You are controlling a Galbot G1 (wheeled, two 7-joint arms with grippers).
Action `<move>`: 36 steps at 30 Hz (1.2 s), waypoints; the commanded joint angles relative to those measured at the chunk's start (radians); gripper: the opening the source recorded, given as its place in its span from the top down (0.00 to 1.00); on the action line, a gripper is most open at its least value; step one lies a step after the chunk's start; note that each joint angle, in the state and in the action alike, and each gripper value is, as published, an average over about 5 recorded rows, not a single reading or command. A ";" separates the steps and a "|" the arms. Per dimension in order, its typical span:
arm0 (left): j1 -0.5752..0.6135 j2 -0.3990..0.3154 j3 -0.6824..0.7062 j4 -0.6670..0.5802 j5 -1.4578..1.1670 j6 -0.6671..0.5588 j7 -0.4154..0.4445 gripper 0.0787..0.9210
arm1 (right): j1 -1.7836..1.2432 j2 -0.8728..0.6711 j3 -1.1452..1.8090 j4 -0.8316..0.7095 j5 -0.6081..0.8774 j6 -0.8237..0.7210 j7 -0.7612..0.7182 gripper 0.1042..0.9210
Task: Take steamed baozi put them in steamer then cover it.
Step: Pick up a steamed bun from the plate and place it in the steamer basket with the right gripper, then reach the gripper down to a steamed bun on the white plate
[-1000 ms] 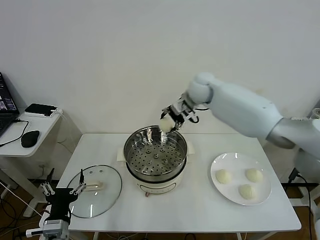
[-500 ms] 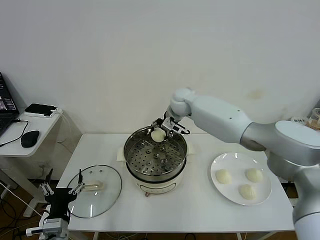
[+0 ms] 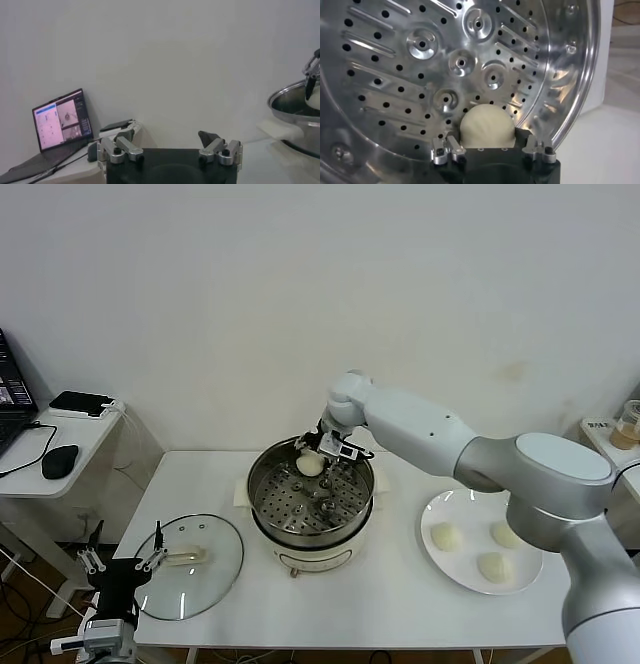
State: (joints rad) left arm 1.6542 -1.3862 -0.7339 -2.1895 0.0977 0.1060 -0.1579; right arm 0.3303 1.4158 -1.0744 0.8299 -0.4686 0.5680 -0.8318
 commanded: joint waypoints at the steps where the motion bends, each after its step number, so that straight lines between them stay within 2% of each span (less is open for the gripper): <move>1: 0.000 0.001 -0.001 -0.003 -0.001 0.000 0.000 0.12 | -0.005 0.021 -0.002 -0.025 -0.037 0.025 0.015 0.23; 4: 0.001 0.001 -0.003 -0.006 -0.001 0.000 0.000 0.12 | 0.001 0.024 -0.003 -0.026 -0.025 0.027 0.013 0.15; 9: 0.003 0.000 -0.004 -0.019 -0.002 0.001 0.000 0.12 | 0.040 0.001 -0.019 0.022 0.105 -0.028 -0.040 0.12; 14: 0.004 0.004 -0.009 -0.030 -0.010 0.003 0.002 0.12 | 0.134 -0.090 -0.050 0.178 0.342 -0.243 -0.146 0.12; 18: 0.001 0.009 -0.007 -0.038 -0.018 0.010 0.006 0.12 | 0.207 -0.194 -0.042 0.327 0.463 -0.450 -0.208 0.12; 26: -0.008 0.039 0.004 -0.059 -0.037 0.029 0.013 0.12 | 0.225 -0.504 -0.003 0.570 0.530 -0.747 -0.238 0.12; 31: -0.016 0.065 0.006 -0.069 -0.065 0.043 0.017 0.12 | 0.147 -0.720 0.063 0.706 0.537 -0.841 -0.251 0.12; 36: -0.016 0.083 0.009 -0.075 -0.073 0.047 0.020 0.12 | -0.026 -0.915 0.170 0.803 0.507 -0.865 -0.260 0.12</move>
State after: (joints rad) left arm 1.6378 -1.3230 -0.7252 -2.2611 0.0385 0.1478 -0.1382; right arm 0.3949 0.7608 -0.9750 1.4599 -0.0067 -0.1486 -1.0705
